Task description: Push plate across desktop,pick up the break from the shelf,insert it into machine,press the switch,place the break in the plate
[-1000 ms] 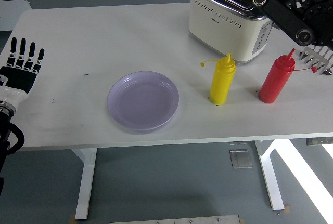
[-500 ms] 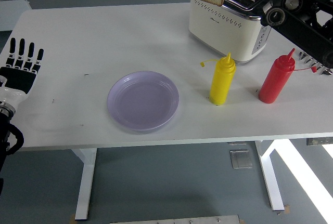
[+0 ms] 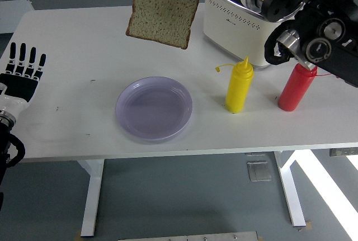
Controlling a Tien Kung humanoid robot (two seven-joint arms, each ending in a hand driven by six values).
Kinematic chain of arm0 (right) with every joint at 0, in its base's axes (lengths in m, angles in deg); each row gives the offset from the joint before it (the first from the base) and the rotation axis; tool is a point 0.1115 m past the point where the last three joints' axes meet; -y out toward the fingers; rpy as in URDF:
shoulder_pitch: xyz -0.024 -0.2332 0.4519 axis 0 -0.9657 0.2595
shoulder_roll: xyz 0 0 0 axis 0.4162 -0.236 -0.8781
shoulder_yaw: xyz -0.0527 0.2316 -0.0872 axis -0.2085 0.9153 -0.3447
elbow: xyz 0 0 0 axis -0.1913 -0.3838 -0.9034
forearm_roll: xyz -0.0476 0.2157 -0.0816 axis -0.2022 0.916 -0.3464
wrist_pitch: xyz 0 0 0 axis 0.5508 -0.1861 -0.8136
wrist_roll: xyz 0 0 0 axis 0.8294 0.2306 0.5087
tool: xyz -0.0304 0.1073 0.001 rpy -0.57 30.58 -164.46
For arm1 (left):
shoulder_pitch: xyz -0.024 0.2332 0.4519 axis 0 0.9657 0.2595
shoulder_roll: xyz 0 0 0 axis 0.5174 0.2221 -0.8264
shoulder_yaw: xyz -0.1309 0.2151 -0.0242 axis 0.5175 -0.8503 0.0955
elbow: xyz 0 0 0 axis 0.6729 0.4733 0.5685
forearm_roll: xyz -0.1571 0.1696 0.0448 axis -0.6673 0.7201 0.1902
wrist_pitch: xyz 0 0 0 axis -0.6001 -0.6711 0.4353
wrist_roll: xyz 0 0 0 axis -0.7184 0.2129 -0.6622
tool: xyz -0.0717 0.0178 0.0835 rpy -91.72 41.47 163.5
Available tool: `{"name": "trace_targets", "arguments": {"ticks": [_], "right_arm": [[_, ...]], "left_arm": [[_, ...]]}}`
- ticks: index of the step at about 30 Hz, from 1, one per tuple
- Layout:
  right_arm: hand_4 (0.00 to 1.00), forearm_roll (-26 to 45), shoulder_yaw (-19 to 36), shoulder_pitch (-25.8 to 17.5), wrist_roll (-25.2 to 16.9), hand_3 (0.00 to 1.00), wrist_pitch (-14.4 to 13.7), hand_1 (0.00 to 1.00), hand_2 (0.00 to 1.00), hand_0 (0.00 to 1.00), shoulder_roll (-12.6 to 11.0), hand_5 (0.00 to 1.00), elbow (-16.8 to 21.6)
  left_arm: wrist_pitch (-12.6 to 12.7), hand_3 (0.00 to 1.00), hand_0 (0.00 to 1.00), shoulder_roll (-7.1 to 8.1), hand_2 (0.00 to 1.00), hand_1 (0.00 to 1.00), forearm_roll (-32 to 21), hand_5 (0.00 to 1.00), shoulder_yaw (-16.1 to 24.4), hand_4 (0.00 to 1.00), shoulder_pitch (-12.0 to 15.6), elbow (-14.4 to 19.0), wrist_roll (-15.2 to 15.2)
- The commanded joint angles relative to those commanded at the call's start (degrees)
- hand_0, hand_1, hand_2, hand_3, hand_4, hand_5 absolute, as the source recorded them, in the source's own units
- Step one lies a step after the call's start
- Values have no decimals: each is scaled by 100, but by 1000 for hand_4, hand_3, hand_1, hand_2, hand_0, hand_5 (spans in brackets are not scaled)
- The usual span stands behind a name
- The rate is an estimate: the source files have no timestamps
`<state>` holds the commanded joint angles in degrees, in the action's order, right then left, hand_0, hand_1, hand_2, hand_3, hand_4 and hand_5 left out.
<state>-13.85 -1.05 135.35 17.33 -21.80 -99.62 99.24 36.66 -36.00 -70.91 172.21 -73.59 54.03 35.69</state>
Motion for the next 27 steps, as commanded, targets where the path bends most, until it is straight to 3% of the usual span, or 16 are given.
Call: {"name": "trace_targets", "arguments": {"ticks": [4, 8, 27], "right_arm": [[244, 197, -249, -4, 0, 369, -78, 455, 445, 364, 155, 2, 216], [249, 189, -493, -23, 0, 369, -117, 452, 446, 362, 331, 2, 186], [263, 153, -1445, -95, -70, 371, -256, 449, 448, 362, 1041, 2, -567]], "left_arm": [[-1, 711, 785, -2, 679, 721, -8, 998, -3, 626, 1, -27, -1], [-5, 711, 786, -6, 679, 721, -24, 998, -4, 626, -4, -69, -2], [-25, 711, 785, -14, 679, 720, -88, 998, -37, 626, -38, -220, 8]]}}
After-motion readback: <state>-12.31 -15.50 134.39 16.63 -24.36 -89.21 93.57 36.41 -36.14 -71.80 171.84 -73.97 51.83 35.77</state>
